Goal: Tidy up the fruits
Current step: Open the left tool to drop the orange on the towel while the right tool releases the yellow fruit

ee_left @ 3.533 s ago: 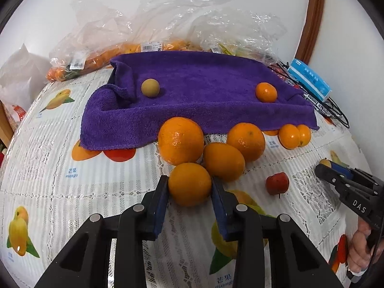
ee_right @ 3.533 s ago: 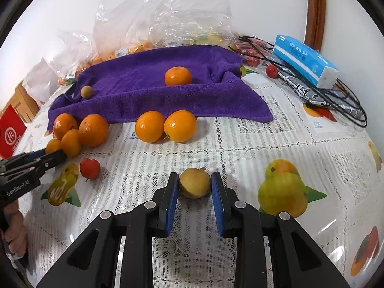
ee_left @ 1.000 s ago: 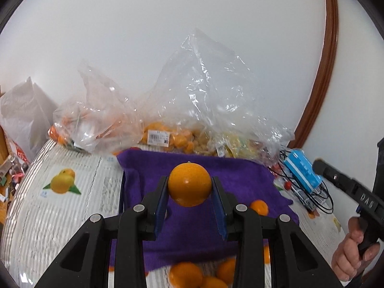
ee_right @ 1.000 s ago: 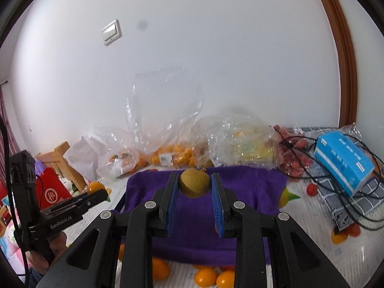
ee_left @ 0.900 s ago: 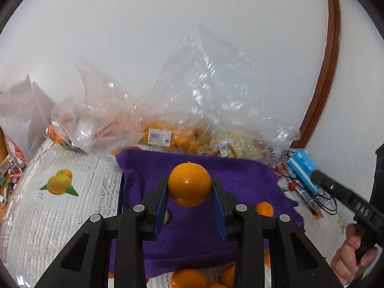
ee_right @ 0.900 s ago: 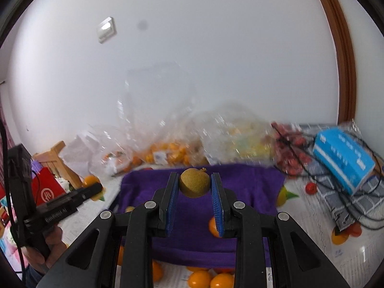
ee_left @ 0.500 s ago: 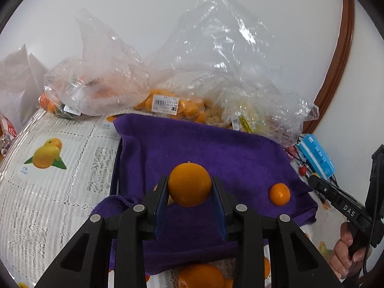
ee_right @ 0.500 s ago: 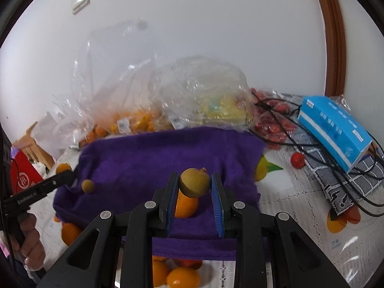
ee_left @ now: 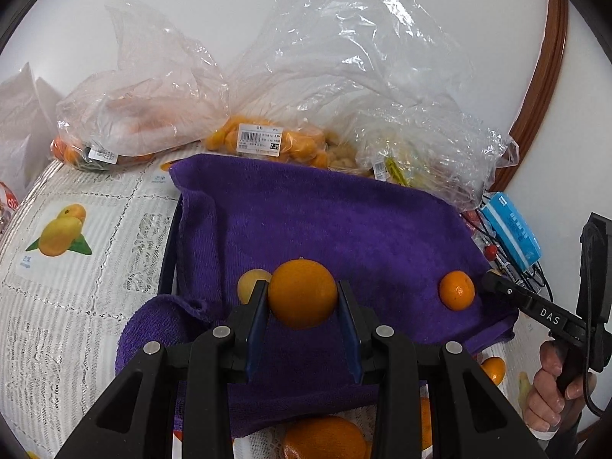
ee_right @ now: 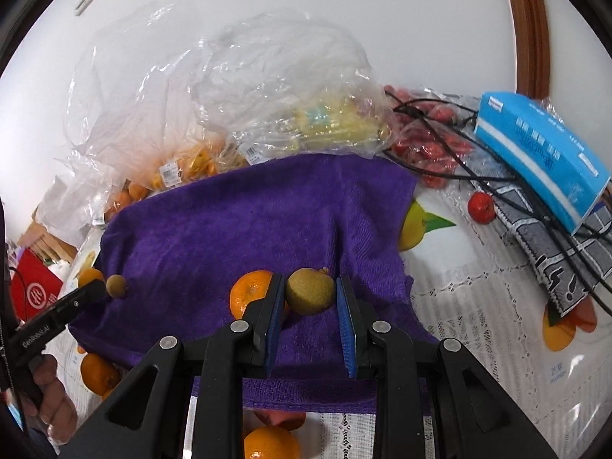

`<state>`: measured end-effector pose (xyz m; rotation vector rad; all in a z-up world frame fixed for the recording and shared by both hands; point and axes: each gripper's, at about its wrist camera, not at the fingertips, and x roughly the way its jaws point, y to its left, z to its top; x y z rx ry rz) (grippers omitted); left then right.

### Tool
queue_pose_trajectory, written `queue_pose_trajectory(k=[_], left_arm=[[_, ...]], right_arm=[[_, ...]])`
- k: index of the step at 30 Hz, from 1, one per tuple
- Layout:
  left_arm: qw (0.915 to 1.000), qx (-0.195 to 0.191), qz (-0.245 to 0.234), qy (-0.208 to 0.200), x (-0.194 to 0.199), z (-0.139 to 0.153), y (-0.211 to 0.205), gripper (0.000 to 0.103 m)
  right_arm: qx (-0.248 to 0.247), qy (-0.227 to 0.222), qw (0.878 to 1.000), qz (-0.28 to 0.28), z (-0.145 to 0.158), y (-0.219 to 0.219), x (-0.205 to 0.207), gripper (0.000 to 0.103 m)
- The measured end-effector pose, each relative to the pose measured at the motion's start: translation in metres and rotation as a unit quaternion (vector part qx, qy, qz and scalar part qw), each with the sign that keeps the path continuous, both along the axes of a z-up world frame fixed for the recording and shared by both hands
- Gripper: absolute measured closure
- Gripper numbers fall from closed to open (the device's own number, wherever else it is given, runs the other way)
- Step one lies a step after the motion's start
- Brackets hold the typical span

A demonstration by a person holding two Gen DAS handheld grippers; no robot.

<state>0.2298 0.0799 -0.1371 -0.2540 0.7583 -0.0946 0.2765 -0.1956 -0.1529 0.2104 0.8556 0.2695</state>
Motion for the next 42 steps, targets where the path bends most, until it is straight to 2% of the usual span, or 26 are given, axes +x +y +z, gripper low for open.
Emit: queue_pose_trajectory(k=[7, 14, 18, 20, 23, 28, 33, 37, 40, 42], left_arm=[[0.9991, -0.005, -0.030, 0.030, 0.006, -0.008, -0.009, 0.070], [0.9985, 0.003, -0.023, 0.050, 0.011, -0.015, -0.008, 0.070], [0.9980, -0.011, -0.020, 0.059, 0.014, -0.016, -0.003, 0.070], [0.9979, -0.019, -0.024, 0.058, 0.012, -0.014, -0.001, 0.064], [0.9982, -0.023, -0.024, 0.050, 0.010, -0.010, 0.000, 0.057], [0.9988, -0.023, -0.022, 0.037, 0.005, -0.003, 0.000, 0.057], [0.9995, -0.010, -0.019, 0.023, 0.001, 0.005, -0.001, 0.057], [0.9995, -0.023, -0.020, 0.008, -0.007, 0.016, -0.001, 0.057], [0.9998, -0.012, -0.018, -0.003, -0.013, 0.023, -0.002, 0.057], [0.9999, -0.005, -0.012, -0.012, -0.023, 0.026, -0.003, 0.057]], right_arm=[[-0.010, 0.007, 1.000, 0.003, -0.002, 0.005, 0.001, 0.076], [-0.031, 0.001, 1.000, 0.001, -0.004, 0.007, 0.002, 0.076], [-0.038, 0.002, 0.999, 0.004, -0.005, 0.009, 0.002, 0.076], [-0.039, 0.003, 0.999, 0.003, -0.005, 0.008, 0.003, 0.075], [-0.031, -0.003, 1.000, 0.004, 0.000, 0.007, 0.001, 0.063], [-0.059, -0.049, 0.997, -0.016, 0.014, 0.011, -0.012, 0.058], [-0.080, -0.084, 0.993, -0.023, 0.024, 0.016, -0.024, 0.058], [-0.082, -0.089, 0.992, -0.026, 0.033, 0.013, -0.042, 0.065], [-0.074, -0.073, 0.994, -0.030, 0.031, 0.010, -0.059, 0.071], [-0.060, -0.056, 0.996, -0.026, 0.026, 0.008, -0.071, 0.071]])
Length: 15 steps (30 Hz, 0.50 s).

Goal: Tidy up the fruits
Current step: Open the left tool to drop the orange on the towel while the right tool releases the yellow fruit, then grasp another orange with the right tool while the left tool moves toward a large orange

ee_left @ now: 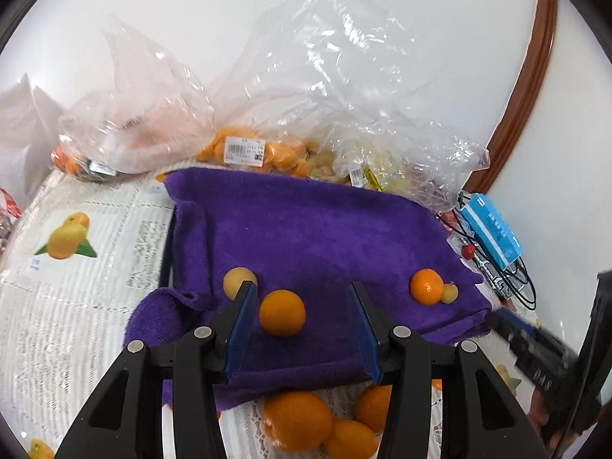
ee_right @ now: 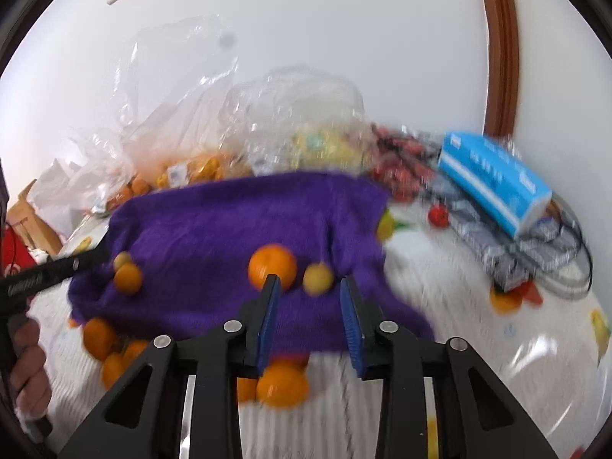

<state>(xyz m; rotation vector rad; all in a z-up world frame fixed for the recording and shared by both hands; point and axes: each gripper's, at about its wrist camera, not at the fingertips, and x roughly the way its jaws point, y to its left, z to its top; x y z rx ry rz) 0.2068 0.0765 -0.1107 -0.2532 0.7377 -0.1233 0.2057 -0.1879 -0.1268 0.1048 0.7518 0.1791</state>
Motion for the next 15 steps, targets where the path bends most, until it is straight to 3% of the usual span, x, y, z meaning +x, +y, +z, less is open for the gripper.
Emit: queue_pose_trajectory(k=[5, 10, 15], left_arm=[[1.0000, -0.007, 0.004, -0.004, -0.035, -0.003, 0.002, 0.057], [0.9991, 0.034, 0.023, -0.011, -0.072, -0.005, 0.010, 0.055], [0.9987, 0.018, 0.043, 0.019, -0.091, -0.024, 0.023, 0.054]], right_arm=[[0.019, 0.035, 0.999, 0.022, -0.022, 0.006, -0.012, 0.074], [0.026, 0.062, 0.997, 0.033, -0.036, 0.012, -0.011, 0.074], [0.010, 0.069, 0.997, 0.041, -0.043, 0.018, -0.016, 0.069]])
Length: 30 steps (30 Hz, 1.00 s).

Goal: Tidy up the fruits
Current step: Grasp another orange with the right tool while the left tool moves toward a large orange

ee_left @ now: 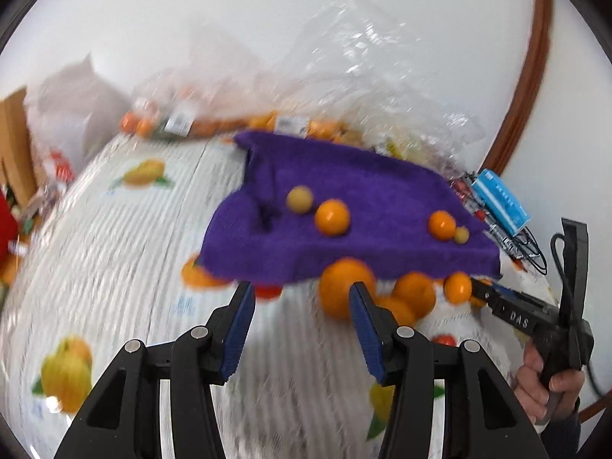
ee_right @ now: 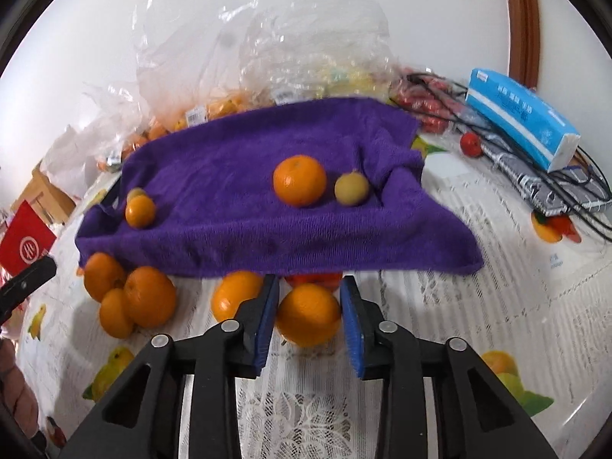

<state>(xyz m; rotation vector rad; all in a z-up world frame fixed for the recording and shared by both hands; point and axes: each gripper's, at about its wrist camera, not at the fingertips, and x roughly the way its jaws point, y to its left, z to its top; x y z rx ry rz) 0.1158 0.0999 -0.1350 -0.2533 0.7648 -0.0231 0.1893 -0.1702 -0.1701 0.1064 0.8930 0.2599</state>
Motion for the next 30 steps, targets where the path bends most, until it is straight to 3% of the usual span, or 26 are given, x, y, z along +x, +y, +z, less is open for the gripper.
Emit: queue_pose_trajectory(k=[9, 18, 21, 24, 30], left_arm=[[0.9996, -0.001, -0.025, 0.016, -0.007, -0.011, -0.014, 0.054], [0.9983, -0.018, -0.054, 0.015, 0.039, -0.014, -0.035, 0.051], [0.9988, 0.002, -0.044, 0.023, 0.050, -0.023, -0.039, 0.052], [0.9986, -0.012, -0.037, 0.035, 0.052, -0.029, -0.035, 0.062], [0.9984, -0.028, -0.037, 0.033, 0.047, -0.031, -0.029, 0.060]], right_arm=[[-0.032, 0.002, 0.999, 0.002, -0.003, 0.000, -0.009, 0.069], [-0.014, 0.010, 1.000, -0.010, -0.004, -0.018, -0.024, 0.069], [-0.011, 0.011, 1.000, -0.015, -0.004, -0.018, -0.024, 0.068], [-0.015, 0.010, 1.000, -0.018, -0.003, -0.016, -0.024, 0.068], [-0.042, 0.009, 0.999, -0.020, -0.003, -0.008, -0.022, 0.067]])
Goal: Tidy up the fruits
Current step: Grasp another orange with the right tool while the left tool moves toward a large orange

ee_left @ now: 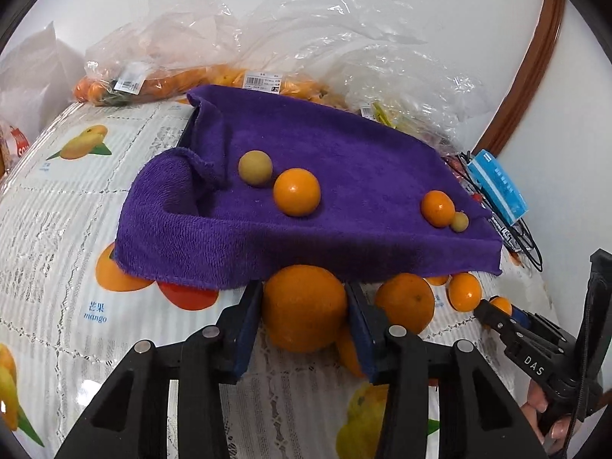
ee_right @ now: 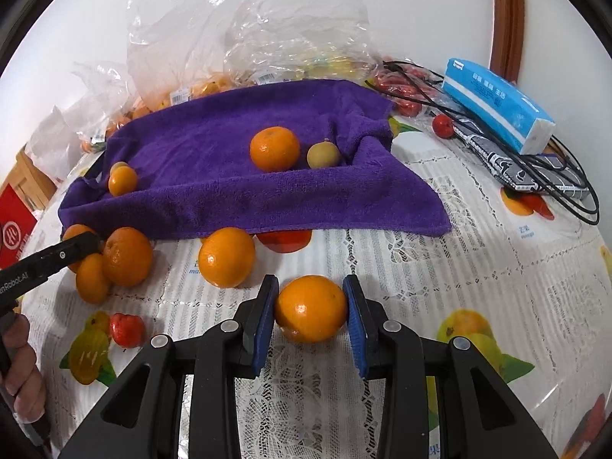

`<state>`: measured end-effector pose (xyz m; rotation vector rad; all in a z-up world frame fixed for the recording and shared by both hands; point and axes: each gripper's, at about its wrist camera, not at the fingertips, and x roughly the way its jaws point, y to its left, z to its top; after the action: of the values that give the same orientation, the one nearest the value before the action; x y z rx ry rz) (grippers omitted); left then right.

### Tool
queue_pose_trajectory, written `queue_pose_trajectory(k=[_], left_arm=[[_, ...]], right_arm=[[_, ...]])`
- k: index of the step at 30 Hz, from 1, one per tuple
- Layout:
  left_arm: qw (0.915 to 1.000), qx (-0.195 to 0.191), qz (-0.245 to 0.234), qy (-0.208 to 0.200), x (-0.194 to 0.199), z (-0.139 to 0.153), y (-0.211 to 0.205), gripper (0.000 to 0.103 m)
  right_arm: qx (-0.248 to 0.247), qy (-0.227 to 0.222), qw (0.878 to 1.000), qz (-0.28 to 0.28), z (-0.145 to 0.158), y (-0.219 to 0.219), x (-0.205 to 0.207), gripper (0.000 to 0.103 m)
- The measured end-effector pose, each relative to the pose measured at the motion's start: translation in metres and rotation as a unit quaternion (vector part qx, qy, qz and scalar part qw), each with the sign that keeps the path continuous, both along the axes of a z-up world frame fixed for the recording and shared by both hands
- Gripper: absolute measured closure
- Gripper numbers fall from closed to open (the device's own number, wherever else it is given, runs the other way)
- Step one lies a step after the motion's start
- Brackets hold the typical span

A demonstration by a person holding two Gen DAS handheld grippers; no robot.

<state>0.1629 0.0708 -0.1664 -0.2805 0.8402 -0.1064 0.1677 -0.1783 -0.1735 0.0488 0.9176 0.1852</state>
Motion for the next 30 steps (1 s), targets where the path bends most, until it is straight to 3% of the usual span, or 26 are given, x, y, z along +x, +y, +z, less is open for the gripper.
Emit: queue_pose_trajectory(k=[2, 4, 6, 13, 25, 27, 28, 30], left_arm=[[1.0000, 0.002, 0.001, -0.001, 0.000, -0.001, -0.001, 0.059], [1.0000, 0.001, 0.001, -0.002, -0.001, -0.001, 0.000, 0.059], [1.0000, -0.001, 0.002, -0.003, 0.000, -0.002, 0.000, 0.059], [0.9999, 0.008, 0.003, -0.014, -0.005, 0.001, -0.002, 0.062], [0.9999, 0.002, 0.004, -0.012, -0.004, 0.000, -0.001, 0.060], [0.9999, 0.003, 0.005, -0.012, -0.005, 0.001, -0.001, 0.060], [0.9999, 0.005, 0.005, -0.013, -0.005, 0.001, -0.001, 0.061], [0.9998, 0.009, 0.004, -0.016, -0.006, 0.002, -0.003, 0.062]], right_arm=[[0.003, 0.000, 1.000, 0.001, 0.000, -0.001, 0.000, 0.065], [0.013, 0.001, 1.000, 0.012, 0.000, 0.000, 0.001, 0.053], [0.022, 0.001, 0.999, 0.023, 0.000, -0.001, 0.001, 0.049], [0.038, 0.001, 0.999, 0.021, 0.000, -0.004, 0.001, 0.051], [-0.008, 0.001, 1.000, 0.026, 0.000, -0.012, -0.031, 0.049], [-0.012, 0.000, 1.000, 0.026, 0.000, -0.014, -0.036, 0.054], [-0.010, -0.001, 1.000, 0.023, 0.000, -0.016, -0.037, 0.067], [0.001, -0.001, 1.000, 0.012, 0.001, -0.024, -0.039, 0.068]])
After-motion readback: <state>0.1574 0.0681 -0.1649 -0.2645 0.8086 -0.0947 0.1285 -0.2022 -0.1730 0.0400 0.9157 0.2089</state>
